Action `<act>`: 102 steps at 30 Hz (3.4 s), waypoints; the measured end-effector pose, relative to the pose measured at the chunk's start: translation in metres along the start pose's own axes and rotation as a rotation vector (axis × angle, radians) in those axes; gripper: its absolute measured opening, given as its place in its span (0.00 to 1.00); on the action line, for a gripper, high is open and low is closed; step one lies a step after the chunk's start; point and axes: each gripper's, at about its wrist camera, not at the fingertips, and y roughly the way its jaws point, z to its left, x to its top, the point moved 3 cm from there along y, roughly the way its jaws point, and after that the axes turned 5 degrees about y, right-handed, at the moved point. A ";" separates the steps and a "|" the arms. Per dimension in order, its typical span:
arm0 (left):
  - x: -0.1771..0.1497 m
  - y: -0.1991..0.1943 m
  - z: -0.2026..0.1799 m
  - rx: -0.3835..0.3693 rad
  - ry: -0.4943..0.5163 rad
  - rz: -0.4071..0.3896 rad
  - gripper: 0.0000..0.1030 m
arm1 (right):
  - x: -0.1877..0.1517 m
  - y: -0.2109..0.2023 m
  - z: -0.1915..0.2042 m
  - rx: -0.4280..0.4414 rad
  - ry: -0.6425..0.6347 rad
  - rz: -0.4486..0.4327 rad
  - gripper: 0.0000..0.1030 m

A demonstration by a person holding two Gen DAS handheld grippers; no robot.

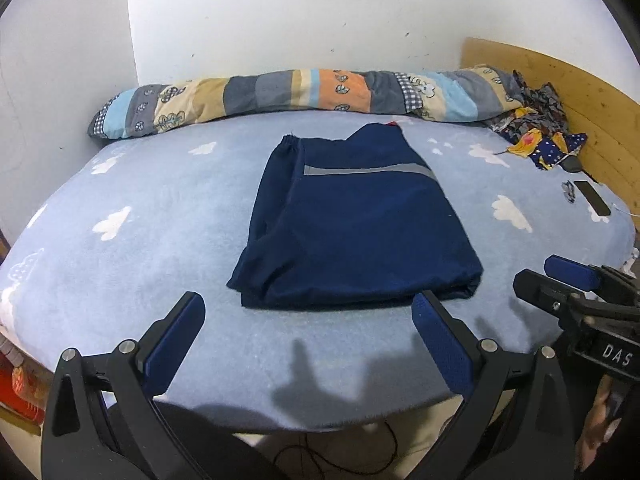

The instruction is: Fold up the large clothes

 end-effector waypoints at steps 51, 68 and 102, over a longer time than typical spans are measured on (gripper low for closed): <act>0.000 -0.005 -0.002 0.120 0.063 0.043 1.00 | -0.012 0.000 0.017 -0.082 -0.091 -0.001 0.92; -0.002 0.001 0.002 0.106 0.037 0.070 1.00 | -0.014 0.002 0.017 -0.081 -0.096 0.007 0.92; -0.005 0.006 0.008 0.103 0.015 0.110 1.00 | -0.013 0.004 0.013 -0.073 -0.105 0.013 0.92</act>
